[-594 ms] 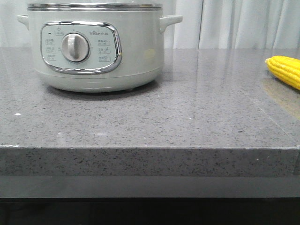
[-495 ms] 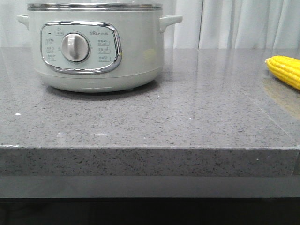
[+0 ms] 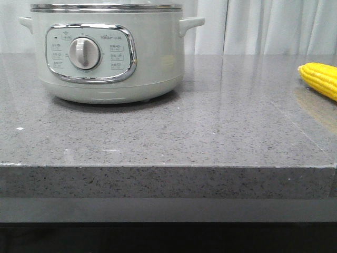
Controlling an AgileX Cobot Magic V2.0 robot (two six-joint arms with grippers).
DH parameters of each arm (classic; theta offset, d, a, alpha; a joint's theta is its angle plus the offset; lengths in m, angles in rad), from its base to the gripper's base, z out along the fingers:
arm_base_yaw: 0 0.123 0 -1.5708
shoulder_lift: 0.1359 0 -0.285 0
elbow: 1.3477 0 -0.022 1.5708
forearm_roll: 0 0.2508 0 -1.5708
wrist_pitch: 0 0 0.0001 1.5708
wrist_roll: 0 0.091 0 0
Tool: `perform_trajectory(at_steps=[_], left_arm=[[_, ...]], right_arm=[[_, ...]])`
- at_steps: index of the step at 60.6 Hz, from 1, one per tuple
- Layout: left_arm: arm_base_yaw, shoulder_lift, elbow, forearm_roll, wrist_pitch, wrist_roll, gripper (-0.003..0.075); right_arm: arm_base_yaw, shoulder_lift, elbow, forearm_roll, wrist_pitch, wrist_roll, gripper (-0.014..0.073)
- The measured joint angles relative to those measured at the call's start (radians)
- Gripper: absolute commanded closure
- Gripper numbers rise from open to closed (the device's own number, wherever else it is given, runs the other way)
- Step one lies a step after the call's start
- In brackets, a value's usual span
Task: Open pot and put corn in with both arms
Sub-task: 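Move the left gripper toward the glass lid knob of the pot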
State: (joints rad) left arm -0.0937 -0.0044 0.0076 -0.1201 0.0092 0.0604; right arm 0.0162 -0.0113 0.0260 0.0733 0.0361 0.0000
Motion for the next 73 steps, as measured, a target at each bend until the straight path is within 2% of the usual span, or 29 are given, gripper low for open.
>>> perform_trajectory(at_steps=[27, 32, 50, 64, 73], left_arm=[[0.000, 0.000, -0.005, -0.002, -0.017, 0.002, 0.0741], [0.000, 0.000, -0.040, -0.004, 0.013, 0.002, 0.0741], [0.000, 0.022, -0.354, -0.004, 0.225, 0.002, 0.0741], [0.000, 0.218, -0.620, -0.004, 0.443, 0.002, 0.0741], [0.000, 0.347, -0.710, -0.009, 0.504, 0.002, 0.0741]], right_arm=[[0.000, 0.000, 0.000, 0.002, -0.036, 0.000, 0.0661], [0.000, 0.000, -0.026, 0.002, -0.014, 0.000, 0.0661], [0.000, 0.014, -0.336, 0.002, 0.232, 0.000, 0.0661], [0.000, 0.185, -0.564, -0.002, 0.410, -0.006, 0.0661], [0.000, 0.313, -0.663, -0.002, 0.492, -0.008, 0.0661]])
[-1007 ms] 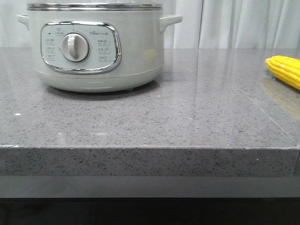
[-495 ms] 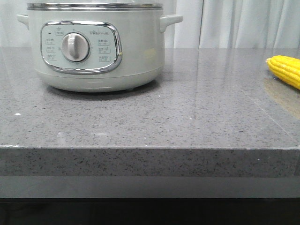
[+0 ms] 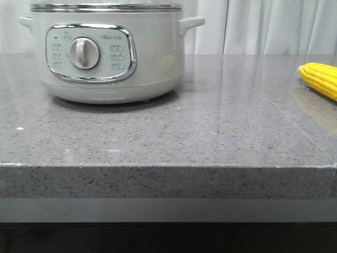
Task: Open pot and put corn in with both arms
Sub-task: 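Move the left gripper toward the glass lid knob of the pot, then grasp the glass lid knob with the left gripper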
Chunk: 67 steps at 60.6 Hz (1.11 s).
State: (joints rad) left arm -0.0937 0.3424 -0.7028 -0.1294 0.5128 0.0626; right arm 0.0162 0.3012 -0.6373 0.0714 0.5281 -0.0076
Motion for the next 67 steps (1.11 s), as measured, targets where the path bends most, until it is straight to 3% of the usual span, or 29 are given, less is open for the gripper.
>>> perform_trajectory(at_steps=[34, 40, 45, 51, 52, 56, 60, 67], left_arm=[[0.000, 0.186, 0.003, -0.028, 0.013, 0.000, 0.0740], [0.000, 0.196, 0.003, -0.005, 0.013, 0.000, 0.0706], [0.000, 0.201, 0.003, 0.012, 0.014, 0.000, 0.0584], [0.000, 0.202, 0.003, 0.023, 0.014, 0.000, 0.0369], [0.000, 0.204, 0.003, 0.023, 0.014, 0.000, 0.0302], [0.000, 0.206, 0.003, 0.026, 0.008, 0.000, 0.0193], [0.000, 0.212, 0.003, 0.026, -0.010, 0.000, 0.0159], [0.000, 0.239, 0.003, 0.026, -0.040, 0.000, 0.0181]], right_arm=[[0.000, 0.227, -0.009, -0.002, 0.061, -0.004, 0.0659], [0.000, 0.235, -0.009, -0.002, 0.063, -0.004, 0.0638], [0.000, 0.239, -0.009, -0.002, 0.063, -0.004, 0.0522], [0.000, 0.243, -0.009, -0.002, 0.063, -0.004, 0.0288], [0.000, 0.243, -0.009, -0.002, 0.063, -0.004, 0.0253], [0.000, 0.243, -0.009, -0.004, 0.063, -0.004, 0.0104], [0.000, 0.243, -0.009, -0.004, 0.063, -0.004, 0.0024], [0.000, 0.243, -0.009, -0.004, 0.063, -0.004, 0.0012]])
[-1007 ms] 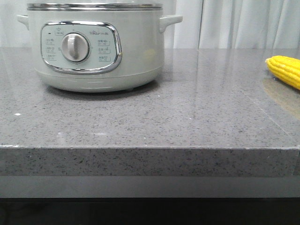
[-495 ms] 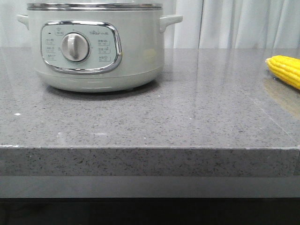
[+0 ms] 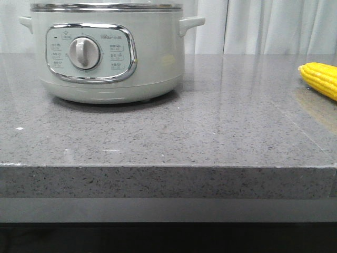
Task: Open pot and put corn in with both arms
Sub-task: 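Grasp the glass lid knob with the left gripper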
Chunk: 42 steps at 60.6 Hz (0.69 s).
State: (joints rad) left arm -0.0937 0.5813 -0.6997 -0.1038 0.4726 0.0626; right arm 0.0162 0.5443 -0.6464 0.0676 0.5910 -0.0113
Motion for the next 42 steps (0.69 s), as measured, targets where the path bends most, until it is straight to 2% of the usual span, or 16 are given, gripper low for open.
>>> perform_trajectory(at_steps=[14, 42], left_arm=[[-0.070, 0.141, -0.062, -0.016, -0.063, 0.002, 0.0197], [-0.260, 0.580, -0.362, -0.020, -0.182, 0.024, 0.0197]], right_arm=[[0.000, 0.000, 0.000, 0.000, 0.000, 0.000, 0.0012], [0.000, 0.000, 0.000, 0.000, 0.000, 0.000, 0.0012]])
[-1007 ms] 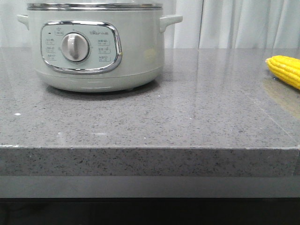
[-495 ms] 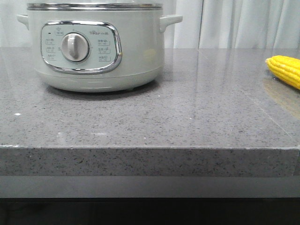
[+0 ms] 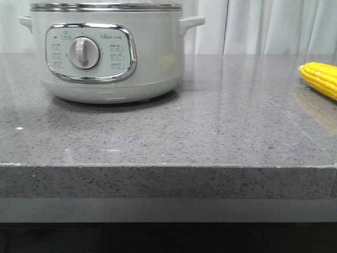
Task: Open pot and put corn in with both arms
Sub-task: 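Grasp the glass lid knob with the left gripper, then lift the glass lid up off the pot with the left gripper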
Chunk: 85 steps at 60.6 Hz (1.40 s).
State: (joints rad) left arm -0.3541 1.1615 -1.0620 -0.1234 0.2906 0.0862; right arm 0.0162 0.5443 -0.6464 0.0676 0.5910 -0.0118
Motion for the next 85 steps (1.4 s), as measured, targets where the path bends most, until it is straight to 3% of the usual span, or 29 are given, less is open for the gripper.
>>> perform_trajectory(at_steps=[30, 58, 62, 76, 85], left_arm=[[-0.080, 0.405, -0.377, -0.011, -0.025, 0.002, 0.0197], [-0.080, 0.560, -0.446, -0.055, -0.056, 0.004, 0.0202], [-0.080, 0.566, -0.452, -0.059, -0.062, 0.004, 0.0230], [-0.078, 0.574, -0.454, -0.073, -0.074, 0.012, 0.0447], [-0.078, 0.574, -0.455, -0.078, -0.076, 0.013, 0.0519]], right_arm=[[0.000, 0.000, 0.000, 0.000, 0.000, -0.002, 0.0012], [0.000, 0.000, 0.000, 0.000, 0.000, -0.002, 0.0012], [0.000, 0.000, 0.000, 0.000, 0.000, -0.002, 0.0012], [0.000, 0.000, 0.000, 0.000, 0.000, -0.002, 0.0012], [0.000, 0.000, 0.000, 0.000, 0.000, -0.002, 0.0012]])
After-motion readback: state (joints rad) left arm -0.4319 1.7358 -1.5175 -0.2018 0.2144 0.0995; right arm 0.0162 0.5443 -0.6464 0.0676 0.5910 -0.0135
